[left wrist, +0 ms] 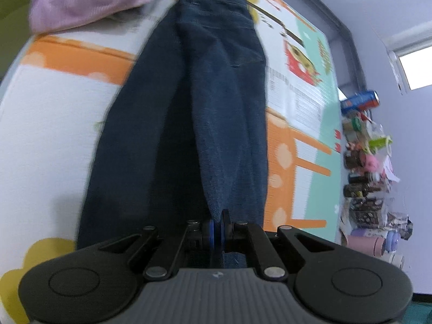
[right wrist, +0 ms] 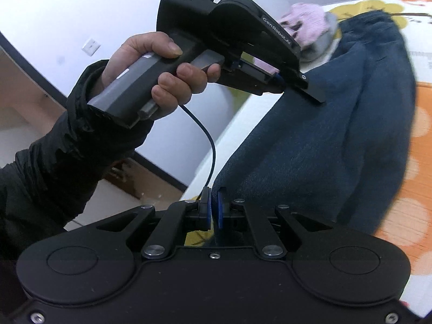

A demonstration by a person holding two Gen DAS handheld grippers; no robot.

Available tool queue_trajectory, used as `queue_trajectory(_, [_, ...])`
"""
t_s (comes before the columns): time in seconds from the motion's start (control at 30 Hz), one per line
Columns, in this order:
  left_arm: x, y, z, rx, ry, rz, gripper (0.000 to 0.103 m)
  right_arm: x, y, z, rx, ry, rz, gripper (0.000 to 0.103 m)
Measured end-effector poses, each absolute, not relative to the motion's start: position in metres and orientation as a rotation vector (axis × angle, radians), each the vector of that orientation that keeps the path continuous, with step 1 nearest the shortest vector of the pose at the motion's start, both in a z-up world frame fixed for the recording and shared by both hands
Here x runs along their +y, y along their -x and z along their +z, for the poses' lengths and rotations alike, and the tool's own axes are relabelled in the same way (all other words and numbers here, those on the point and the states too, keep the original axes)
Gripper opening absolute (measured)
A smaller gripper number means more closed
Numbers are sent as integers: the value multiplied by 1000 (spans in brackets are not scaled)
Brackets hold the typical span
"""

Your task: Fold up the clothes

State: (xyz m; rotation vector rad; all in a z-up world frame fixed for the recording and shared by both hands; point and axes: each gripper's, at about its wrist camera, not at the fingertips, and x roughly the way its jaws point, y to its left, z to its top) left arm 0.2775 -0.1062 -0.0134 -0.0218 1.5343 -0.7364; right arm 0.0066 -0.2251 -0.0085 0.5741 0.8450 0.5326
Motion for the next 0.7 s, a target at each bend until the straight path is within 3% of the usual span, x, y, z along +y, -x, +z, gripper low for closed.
queue_trajectory(0.37, [-40, -308, -49, 1544, 50, -598, 7, -154, -70, -37, 970, -557, 574, 5])
queue_trajectory(0.7, [-22, -331, -107, 1559, -8, -486, 11, -108, -113, -101, 1113, -556, 473, 5])
